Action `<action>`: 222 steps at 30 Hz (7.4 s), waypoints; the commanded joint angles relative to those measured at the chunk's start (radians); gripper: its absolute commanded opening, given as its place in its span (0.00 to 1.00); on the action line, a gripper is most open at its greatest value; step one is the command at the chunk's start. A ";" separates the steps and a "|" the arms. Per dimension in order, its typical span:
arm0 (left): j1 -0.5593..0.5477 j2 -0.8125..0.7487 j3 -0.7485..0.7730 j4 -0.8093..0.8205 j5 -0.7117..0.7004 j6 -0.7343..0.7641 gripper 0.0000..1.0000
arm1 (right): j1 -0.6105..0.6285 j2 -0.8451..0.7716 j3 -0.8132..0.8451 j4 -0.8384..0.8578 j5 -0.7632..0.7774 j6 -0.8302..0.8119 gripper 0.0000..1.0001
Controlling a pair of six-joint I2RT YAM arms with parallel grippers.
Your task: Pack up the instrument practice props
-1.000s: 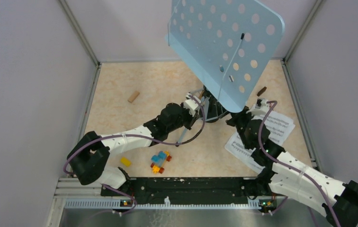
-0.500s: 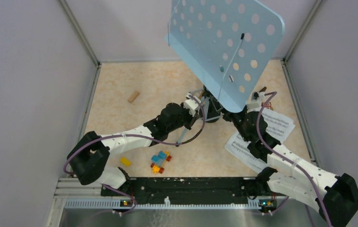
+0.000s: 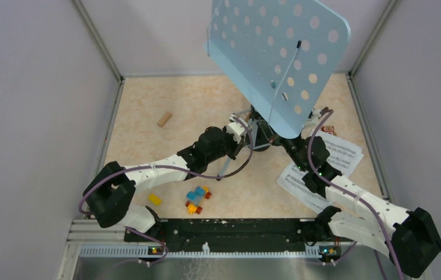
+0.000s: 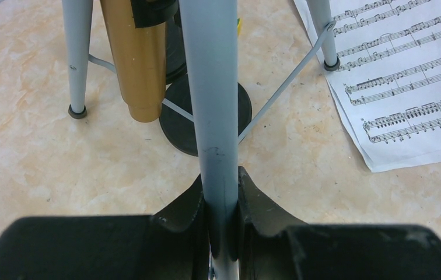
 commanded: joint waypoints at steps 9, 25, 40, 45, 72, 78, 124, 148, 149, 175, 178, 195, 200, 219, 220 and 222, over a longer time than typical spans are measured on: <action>-0.040 0.035 0.021 -0.050 0.088 0.078 0.00 | -0.005 0.033 0.069 0.010 -0.435 -1.166 0.01; -0.044 0.044 0.017 -0.048 0.070 0.077 0.00 | 0.033 -0.036 0.034 -0.319 -0.274 -2.381 0.01; -0.042 0.031 0.020 -0.063 0.030 0.089 0.01 | 0.053 -0.239 0.022 -0.140 0.156 -1.322 0.43; -0.041 0.035 0.036 -0.089 0.055 0.060 0.12 | -0.021 -0.253 -0.022 -0.215 0.103 -1.088 0.55; -0.040 0.085 0.027 0.068 -0.170 -0.063 0.00 | -0.264 -0.182 0.183 -0.537 -0.522 -1.220 0.58; -0.042 0.042 -0.022 0.082 -0.180 -0.071 0.00 | -0.263 -0.118 0.153 -0.439 -0.611 -1.256 0.61; -0.040 -0.413 -0.236 -0.082 -0.411 -0.080 0.00 | 0.195 0.432 0.066 0.547 -0.354 -0.942 0.00; -0.040 -0.439 -0.467 0.024 -0.299 -0.248 0.49 | 0.234 0.346 -0.056 0.493 -0.209 -1.015 0.00; -0.039 -0.423 -0.467 0.033 -0.294 -0.249 0.42 | 0.234 0.345 -0.053 0.489 -0.216 -1.010 0.00; -0.040 -0.293 -0.424 0.093 -0.192 -0.166 0.00 | 0.234 0.214 -0.028 0.479 -0.162 -0.836 0.83; -0.040 -0.280 -0.421 0.098 -0.185 -0.168 0.00 | 0.234 0.234 -0.013 0.551 -0.142 -0.762 0.84; -0.042 -0.213 -0.398 0.090 -0.167 -0.196 0.17 | 0.300 0.412 0.106 0.597 0.036 -0.707 0.86; -0.041 -0.226 -0.406 0.077 -0.168 -0.200 0.38 | 0.317 0.483 0.142 0.535 0.117 -0.791 0.86; -0.042 -0.401 -0.498 0.125 -0.231 -0.212 0.99 | 0.328 0.531 0.188 0.512 -0.076 -0.852 0.00; -0.042 -0.399 -0.495 0.133 -0.228 -0.207 0.99 | 0.327 0.527 0.190 0.514 -0.090 -0.851 0.00; -0.042 -0.393 -0.493 0.168 -0.219 -0.192 0.99 | 0.327 0.516 0.188 0.516 -0.122 -0.855 0.00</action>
